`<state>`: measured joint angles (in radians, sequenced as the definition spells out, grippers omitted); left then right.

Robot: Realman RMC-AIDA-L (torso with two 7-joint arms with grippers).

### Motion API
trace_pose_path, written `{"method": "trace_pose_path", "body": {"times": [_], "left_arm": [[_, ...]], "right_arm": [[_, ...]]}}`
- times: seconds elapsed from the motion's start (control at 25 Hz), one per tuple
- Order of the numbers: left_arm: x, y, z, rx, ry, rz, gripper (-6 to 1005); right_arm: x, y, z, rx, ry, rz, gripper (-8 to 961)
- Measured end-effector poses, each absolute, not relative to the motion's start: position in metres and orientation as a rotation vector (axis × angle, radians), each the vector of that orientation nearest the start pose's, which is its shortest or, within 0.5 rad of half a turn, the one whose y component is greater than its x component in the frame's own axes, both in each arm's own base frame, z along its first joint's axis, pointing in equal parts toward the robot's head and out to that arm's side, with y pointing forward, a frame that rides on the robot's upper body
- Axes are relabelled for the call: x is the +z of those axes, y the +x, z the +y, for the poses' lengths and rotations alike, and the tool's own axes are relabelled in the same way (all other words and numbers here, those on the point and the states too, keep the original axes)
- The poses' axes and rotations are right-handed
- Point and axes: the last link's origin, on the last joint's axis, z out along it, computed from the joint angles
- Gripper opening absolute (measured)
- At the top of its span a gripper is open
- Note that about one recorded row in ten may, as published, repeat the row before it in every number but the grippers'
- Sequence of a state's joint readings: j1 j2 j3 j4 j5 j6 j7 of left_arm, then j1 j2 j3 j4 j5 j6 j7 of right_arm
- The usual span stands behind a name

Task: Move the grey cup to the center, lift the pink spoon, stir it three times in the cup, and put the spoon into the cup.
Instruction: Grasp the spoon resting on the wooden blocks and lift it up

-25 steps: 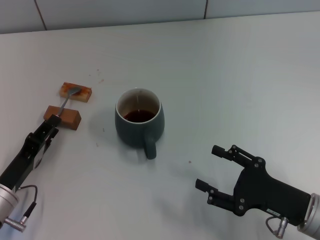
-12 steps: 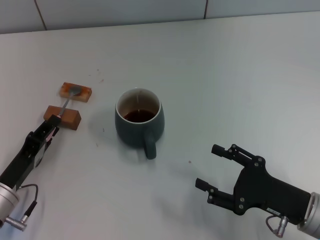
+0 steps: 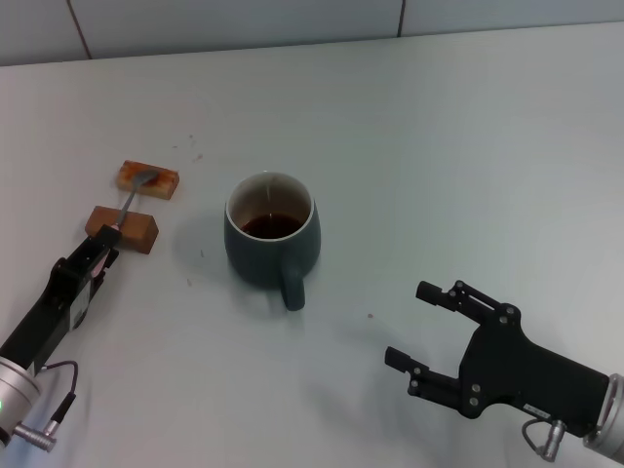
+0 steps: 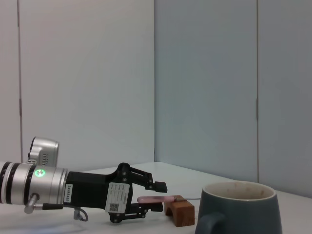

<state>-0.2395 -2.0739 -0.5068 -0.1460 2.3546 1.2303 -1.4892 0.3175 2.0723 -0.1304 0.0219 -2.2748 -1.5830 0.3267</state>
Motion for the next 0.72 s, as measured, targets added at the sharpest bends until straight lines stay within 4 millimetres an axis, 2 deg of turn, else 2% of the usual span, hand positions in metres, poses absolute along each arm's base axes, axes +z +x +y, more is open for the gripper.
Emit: {"method": "trace_pose_path", "body": {"times": [0.72], "left_arm": [[-0.062, -0.3559, 0.2408, -1.359, -1.322, -1.832, 375]], "right_arm": [[-0.0778, 0.3054, 0.2042, 0.926, -2.451, 0.267, 794]]}}
